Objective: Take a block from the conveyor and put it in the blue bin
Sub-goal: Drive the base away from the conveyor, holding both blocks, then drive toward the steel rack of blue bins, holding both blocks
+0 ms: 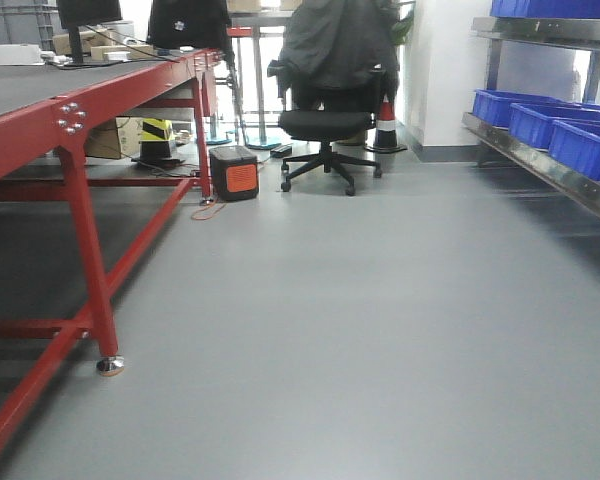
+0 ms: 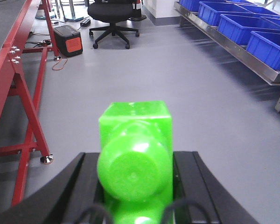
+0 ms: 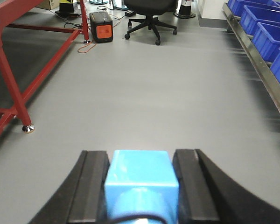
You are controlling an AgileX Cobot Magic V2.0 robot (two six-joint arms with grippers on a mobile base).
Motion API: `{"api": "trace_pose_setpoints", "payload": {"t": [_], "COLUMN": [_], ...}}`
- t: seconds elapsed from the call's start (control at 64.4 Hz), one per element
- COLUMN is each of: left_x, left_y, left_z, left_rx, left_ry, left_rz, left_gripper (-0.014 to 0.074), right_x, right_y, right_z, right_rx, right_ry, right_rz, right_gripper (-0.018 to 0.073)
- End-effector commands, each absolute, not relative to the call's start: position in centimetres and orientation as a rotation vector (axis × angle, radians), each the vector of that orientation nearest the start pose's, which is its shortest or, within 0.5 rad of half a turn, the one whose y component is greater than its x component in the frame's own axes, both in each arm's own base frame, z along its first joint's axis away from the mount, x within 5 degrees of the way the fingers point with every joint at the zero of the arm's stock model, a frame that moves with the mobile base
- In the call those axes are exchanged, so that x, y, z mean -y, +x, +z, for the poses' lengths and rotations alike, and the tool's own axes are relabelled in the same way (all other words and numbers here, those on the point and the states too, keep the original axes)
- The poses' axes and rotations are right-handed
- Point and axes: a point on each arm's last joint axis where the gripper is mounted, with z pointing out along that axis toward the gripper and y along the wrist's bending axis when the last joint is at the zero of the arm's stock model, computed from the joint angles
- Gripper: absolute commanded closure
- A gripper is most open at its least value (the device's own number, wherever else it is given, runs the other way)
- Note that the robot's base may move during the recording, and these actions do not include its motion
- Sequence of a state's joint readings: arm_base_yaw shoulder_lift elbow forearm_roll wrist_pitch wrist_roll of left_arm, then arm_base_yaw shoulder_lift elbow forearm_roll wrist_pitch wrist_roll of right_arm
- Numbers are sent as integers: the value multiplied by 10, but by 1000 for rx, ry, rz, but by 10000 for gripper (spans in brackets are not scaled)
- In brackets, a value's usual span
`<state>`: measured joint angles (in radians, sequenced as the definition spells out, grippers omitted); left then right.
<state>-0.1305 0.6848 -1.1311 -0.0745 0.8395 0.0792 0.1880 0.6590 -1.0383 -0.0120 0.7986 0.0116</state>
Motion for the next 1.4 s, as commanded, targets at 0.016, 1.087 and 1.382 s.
{"api": "trace_pose_setpoints", "payload": {"t": [0.016, 1.087, 1.382], "left_x": [18, 18, 18], "left_y": [94, 94, 94], "left_z": [455, 455, 455], "left_rx": [-1837, -1837, -1837], "left_ry": [186, 186, 186], "left_rz": [-136, -136, -136], "left_gripper": [707, 707, 707], "right_x": [-17, -17, -17], "right_y": [97, 97, 97], "right_z": [433, 433, 433], "right_rx": [-1863, -1863, -1863], "right_ry": [-169, -169, -169], "right_rz": [106, 106, 106], "right_gripper": [722, 722, 722]}}
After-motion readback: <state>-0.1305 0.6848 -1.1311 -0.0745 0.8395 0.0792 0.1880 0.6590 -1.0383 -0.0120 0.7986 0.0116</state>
